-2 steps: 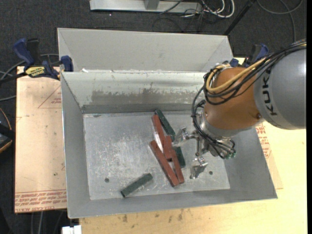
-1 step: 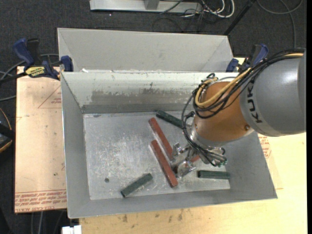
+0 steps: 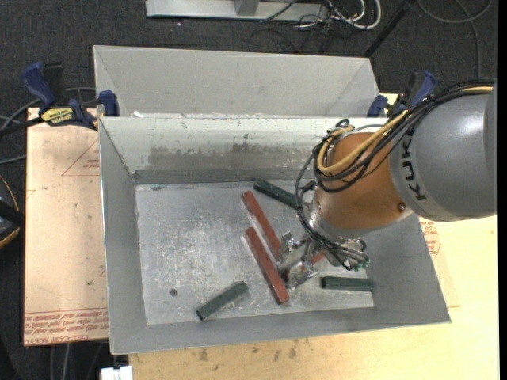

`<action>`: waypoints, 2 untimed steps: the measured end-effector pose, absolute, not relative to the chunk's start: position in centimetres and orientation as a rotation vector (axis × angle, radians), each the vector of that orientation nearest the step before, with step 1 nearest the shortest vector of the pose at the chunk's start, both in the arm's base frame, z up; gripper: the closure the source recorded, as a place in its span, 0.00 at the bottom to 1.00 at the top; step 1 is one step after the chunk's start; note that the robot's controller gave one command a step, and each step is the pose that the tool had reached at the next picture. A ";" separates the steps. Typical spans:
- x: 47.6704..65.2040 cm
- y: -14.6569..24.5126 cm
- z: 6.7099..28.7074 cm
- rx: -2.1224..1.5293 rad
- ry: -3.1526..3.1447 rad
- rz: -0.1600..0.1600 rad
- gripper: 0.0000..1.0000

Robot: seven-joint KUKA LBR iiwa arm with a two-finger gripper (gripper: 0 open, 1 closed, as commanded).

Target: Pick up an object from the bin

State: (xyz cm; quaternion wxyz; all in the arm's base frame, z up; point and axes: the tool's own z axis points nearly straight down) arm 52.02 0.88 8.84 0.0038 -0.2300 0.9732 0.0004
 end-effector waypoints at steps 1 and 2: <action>52.0 1.7 11.3 -0.720 3.058 0.002 1.00; 52.1 1.8 13.2 -0.733 3.050 0.001 1.00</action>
Offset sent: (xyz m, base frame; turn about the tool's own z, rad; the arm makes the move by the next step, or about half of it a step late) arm -0.0021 0.0049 0.0357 -0.0200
